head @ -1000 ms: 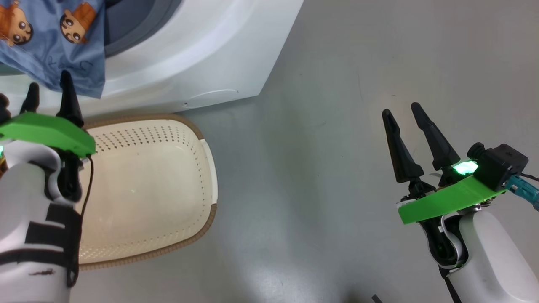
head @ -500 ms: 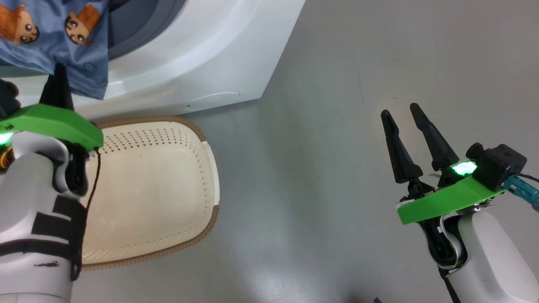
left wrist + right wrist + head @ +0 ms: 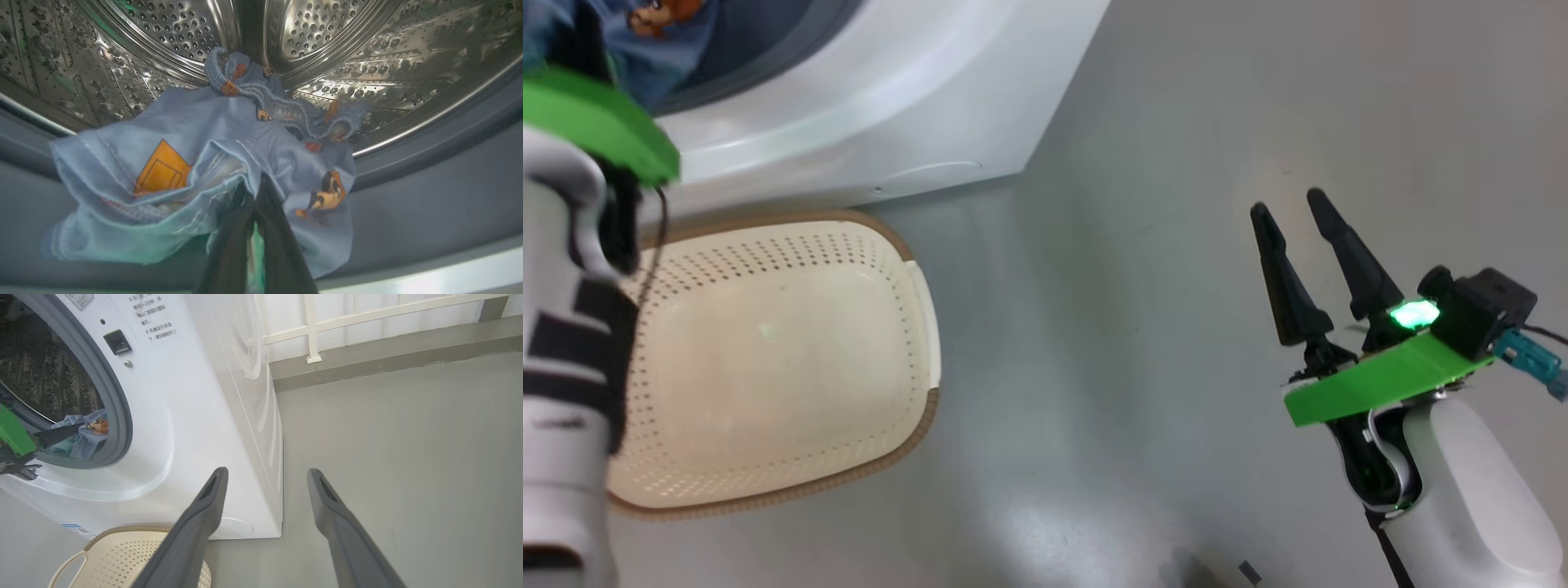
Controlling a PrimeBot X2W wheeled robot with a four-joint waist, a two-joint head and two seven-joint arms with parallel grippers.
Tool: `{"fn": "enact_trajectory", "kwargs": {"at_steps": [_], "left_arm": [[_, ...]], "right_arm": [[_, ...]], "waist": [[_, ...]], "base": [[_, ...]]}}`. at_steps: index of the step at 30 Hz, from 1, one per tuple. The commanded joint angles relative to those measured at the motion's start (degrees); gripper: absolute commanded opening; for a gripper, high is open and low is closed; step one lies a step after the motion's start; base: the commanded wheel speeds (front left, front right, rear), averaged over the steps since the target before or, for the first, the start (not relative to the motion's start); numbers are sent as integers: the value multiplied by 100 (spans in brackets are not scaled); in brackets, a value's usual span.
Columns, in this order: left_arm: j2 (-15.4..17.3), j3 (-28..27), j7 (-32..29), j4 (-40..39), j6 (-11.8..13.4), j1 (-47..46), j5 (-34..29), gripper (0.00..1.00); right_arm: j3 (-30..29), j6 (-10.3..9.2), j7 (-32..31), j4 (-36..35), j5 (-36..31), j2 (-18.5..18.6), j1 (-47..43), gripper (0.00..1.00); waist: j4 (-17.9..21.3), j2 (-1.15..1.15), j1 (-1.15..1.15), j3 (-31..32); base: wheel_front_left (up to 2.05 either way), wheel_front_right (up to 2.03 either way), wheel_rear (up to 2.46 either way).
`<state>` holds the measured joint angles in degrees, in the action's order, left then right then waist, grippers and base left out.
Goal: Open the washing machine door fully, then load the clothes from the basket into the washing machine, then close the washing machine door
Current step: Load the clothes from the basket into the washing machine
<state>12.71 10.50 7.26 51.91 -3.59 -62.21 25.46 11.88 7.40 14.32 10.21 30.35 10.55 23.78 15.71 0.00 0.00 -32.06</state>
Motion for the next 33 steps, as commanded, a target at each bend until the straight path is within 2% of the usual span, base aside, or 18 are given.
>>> {"fn": "enact_trajectory", "kwargs": {"at_steps": [1,9,15,20,21,22,27,33], "left_arm": [[261,-21,-61,-24,69,-273,-125,0],[415,352,-304,592,349,-1358,-584,0],[500,443,286,808,462,-1996,-757,0],[481,623,359,1197,503,-2281,-911,1],[474,663,333,1283,521,-2330,-943,47],[468,706,319,1359,540,-2379,-979,100],[320,764,33,1708,680,-2530,-983,100],[151,749,-143,1920,572,-2604,-843,100]], "right_arm": [[97,9,68,-132,55,-9,-5,100],[94,9,68,-144,78,-115,63,100],[113,9,68,-149,90,-195,93,100],[87,9,68,-141,84,-212,73,100],[83,9,68,-139,82,-214,71,100],[81,9,68,-136,77,-219,70,100],[106,9,68,-115,51,-222,72,100],[139,9,68,-103,37,-172,104,100]], "waist": [[119,0,0,-117],[454,0,0,-432],[696,0,0,-598],[759,0,0,-643],[759,0,0,-645],[754,0,0,-642],[663,0,0,-585],[504,0,0,-457]], "base": [[0,0,0],[0,0,0],[0,0,0],[0,0,0],[0,0,0],[0,0,0],[0,0,0],[0,0,0]]}}
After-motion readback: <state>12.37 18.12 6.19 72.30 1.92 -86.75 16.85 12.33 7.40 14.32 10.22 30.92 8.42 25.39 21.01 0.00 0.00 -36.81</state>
